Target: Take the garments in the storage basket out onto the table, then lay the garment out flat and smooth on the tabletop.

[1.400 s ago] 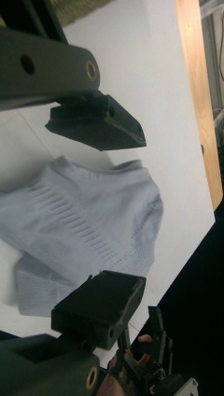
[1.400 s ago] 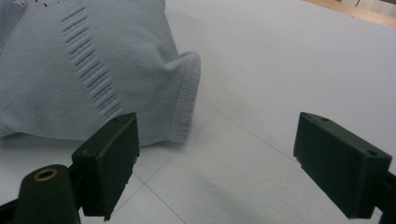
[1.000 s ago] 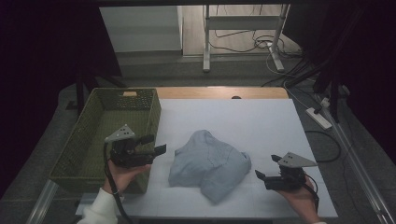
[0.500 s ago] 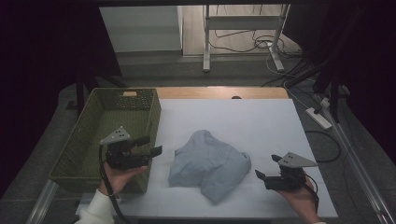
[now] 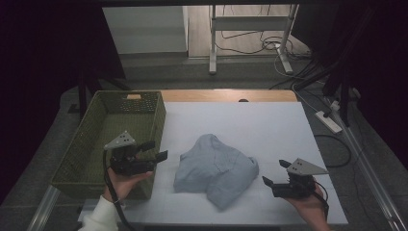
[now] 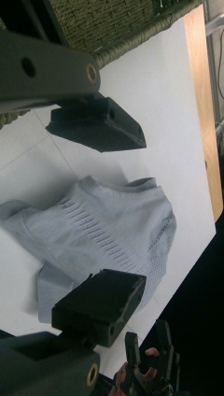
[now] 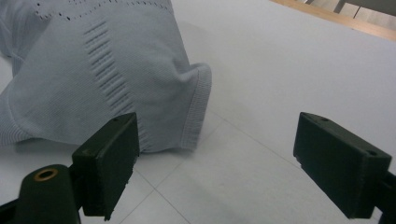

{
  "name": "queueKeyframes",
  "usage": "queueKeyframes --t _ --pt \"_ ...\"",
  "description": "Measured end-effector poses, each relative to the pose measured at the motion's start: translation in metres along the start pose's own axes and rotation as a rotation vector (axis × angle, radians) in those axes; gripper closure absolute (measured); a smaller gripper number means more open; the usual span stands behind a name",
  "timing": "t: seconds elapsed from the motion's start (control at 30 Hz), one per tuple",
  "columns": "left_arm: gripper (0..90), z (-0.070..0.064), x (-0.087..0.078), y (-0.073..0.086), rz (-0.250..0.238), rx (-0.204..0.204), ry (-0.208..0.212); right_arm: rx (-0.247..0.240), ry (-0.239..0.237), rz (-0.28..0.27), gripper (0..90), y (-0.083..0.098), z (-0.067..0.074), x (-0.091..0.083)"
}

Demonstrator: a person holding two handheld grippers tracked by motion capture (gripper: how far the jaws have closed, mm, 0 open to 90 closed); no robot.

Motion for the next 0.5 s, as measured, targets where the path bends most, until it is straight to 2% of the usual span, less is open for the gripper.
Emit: queueKeyframes --t 0.17,0.5 --pt "30.2 0.0 -0.001 0.0 -0.007 -0.008 0.001 0.017 -0.011 -0.019 14.7 -0.005 0.002 0.002" --pt "30.4 0.0 0.0 0.0 -0.023 -0.019 0.011 -0.043 -0.017 -0.016 14.7 -0.013 0.02 0.005"
Point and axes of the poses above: each handheld gripper's, and its own axes: x roughly forward along the jaws, y roughly out of its underside, z roughly to its left, the point moved 8 cm from there along x, roughly forward along the jaws, and after that the axes turned 8 degrees about -y, right-handed, at the moved point
